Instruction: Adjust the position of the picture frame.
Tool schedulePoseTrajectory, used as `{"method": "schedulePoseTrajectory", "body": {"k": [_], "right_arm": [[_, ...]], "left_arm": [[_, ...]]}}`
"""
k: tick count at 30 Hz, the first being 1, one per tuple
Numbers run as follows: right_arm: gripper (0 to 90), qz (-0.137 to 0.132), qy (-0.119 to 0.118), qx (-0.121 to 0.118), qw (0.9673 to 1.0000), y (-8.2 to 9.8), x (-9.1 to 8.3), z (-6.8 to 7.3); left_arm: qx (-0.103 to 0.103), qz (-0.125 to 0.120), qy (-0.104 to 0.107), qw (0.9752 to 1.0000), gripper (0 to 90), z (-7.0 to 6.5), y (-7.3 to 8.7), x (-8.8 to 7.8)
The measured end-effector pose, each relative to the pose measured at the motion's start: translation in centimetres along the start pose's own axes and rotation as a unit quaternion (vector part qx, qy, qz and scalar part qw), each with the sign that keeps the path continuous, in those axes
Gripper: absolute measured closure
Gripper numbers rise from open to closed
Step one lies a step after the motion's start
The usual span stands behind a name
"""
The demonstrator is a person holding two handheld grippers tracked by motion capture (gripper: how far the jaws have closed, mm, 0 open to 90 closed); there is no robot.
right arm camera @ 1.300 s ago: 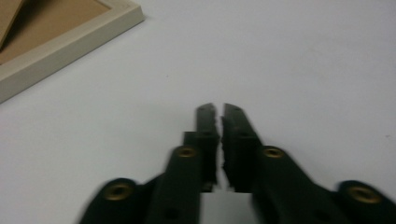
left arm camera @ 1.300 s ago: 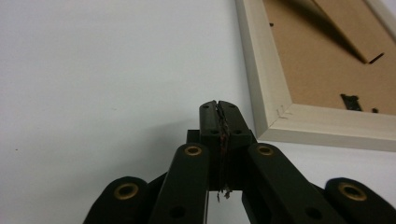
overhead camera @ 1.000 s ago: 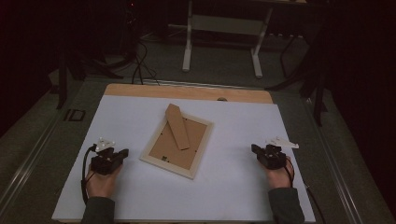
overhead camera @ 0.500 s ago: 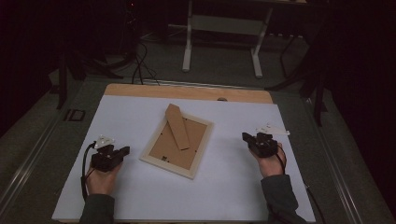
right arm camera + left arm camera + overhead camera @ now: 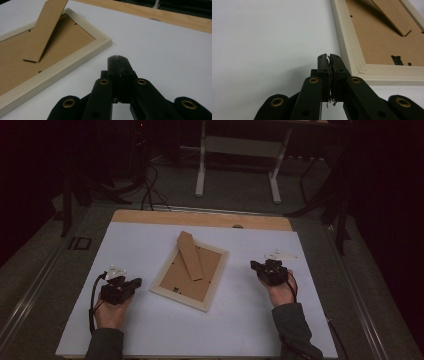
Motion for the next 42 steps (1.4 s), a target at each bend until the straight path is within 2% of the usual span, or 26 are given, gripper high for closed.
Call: {"method": "schedulePoseTrajectory", "body": {"k": [10, 15, 19, 23, 27, 31, 42], "right_arm": [[89.8, 0.01, -0.009, -0.004, 0.9999, 0.0, 1.3, 1.0], [89.8, 0.013, -0.018, 0.0, 0.9998, -0.1, 2.3, 1.5], [89.8, 0.021, -0.026, -0.001, 0.9994, -0.2, 3.3, 2.4], [89.8, 0.03, -0.033, -0.002, 0.999, 0.0, 4.5, 3.1], [89.8, 0.036, -0.039, 0.0, 0.9986, 0.2, 5.4, 3.7], [89.8, 0.037, -0.044, 0.007, 0.9983, 0.2, 5.9, 4.0], [89.8, 0.055, -0.051, 0.009, 0.9971, 0.7, 7.6, 5.1]], "left_arm": [[-0.011, 0.007, 0.01, 0.9999, 89.8, -0.3, 0.5, 0.7], [-0.008, 0.002, 0.012, 0.9999, 90.0, -0.5, 0.4, 0.7], [-0.003, 0.014, 0.017, 0.9998, 90.0, -0.8, 0.6, 1.1], [0.003, 0.014, 0.018, 0.9997, 90.0, -1.0, 0.6, 1.3], [0.001, 0.013, 0.021, 0.9997, 90.0, -0.8, 0.6, 1.5], [0.001, 0.013, 0.025, 0.9996, 90.0, -0.9, 0.6, 1.7], [0.014, 0.024, 0.026, 0.9993, 90.0, -1.3, 0.8, 2.3]]}}
Point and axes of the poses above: each handheld gripper's, and its own axes: x roughly forward along the jaws, y roughly out of its underside, z roughly to its left, the point moved 7 cm from there along x, roughly forward along the jaws, and after that the axes turned 1 degree about -y, right-handed, at the moved point
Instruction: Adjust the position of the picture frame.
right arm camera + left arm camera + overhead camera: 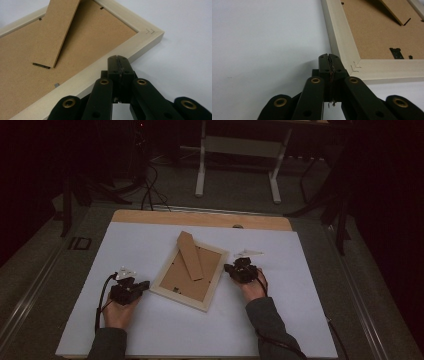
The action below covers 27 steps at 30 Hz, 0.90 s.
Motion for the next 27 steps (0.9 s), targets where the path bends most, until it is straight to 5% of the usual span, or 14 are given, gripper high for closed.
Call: {"method": "schedulePoseTrajectory", "body": {"k": [27], "right_arm": [[89.8, 0.015, -0.004, 0.02, 0.9997, 1.02, 1.11, 0.15]], "left_arm": [[0.014, 0.015, 0.001, 0.9998, 90.0, -0.83, 0.32, 0.42]]}}
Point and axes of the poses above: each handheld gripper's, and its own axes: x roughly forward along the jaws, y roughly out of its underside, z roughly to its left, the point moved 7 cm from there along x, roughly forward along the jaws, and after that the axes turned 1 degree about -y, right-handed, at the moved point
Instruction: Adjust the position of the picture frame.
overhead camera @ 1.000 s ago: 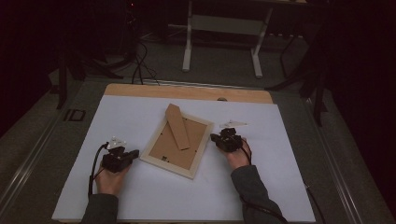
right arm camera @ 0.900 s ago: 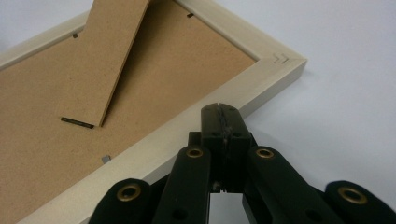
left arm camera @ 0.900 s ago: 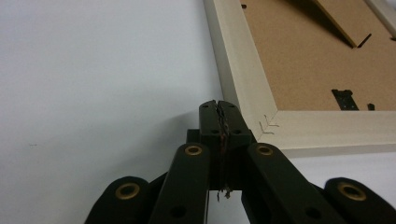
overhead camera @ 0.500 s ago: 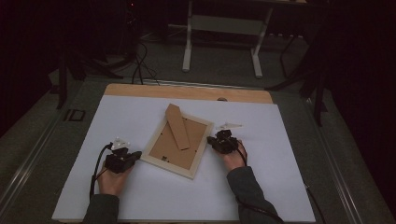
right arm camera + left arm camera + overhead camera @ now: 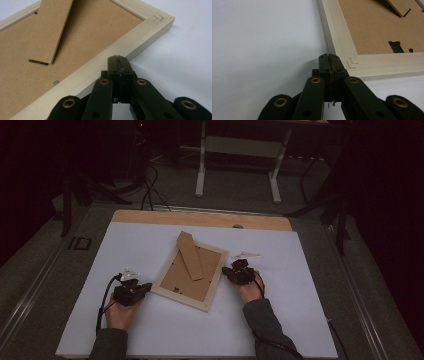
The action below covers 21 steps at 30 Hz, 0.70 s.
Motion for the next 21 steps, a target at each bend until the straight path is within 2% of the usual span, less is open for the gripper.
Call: {"method": "schedulePoseTrajectory", "body": {"k": [13, 21], "right_arm": [[89.8, 0.006, 0.0, 0.014, 0.9999, 0.5, 0.2, -0.4], [89.9, 0.009, 0.0, 0.017, 0.9998, 0.4, 0.2, -0.5]], "left_arm": [[0.008, 0.004, 0.008, 0.9999, 90.0, -0.7, 0.1, 0.1], [0.023, 0.008, 0.015, 0.9996, 90.0, -1.8, 0.2, 0.2]]}}
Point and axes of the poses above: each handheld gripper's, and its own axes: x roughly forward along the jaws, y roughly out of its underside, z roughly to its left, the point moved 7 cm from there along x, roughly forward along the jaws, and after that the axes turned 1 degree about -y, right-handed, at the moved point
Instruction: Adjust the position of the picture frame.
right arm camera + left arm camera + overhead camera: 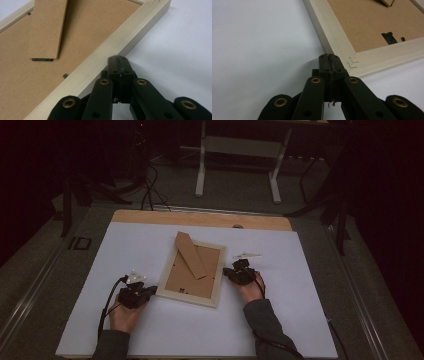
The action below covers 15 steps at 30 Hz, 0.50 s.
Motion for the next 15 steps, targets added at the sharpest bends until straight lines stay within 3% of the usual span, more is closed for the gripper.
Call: {"method": "schedulePoseTrajectory", "body": {"k": [15], "right_arm": [[89.9, 0.008, 0.004, 0.002, 1.0, 0.1, 0.1, -0.5]], "left_arm": [[0.023, 0.004, 0.025, 0.9994, 90.0, -2.2, 0.1, 0.4]]}}
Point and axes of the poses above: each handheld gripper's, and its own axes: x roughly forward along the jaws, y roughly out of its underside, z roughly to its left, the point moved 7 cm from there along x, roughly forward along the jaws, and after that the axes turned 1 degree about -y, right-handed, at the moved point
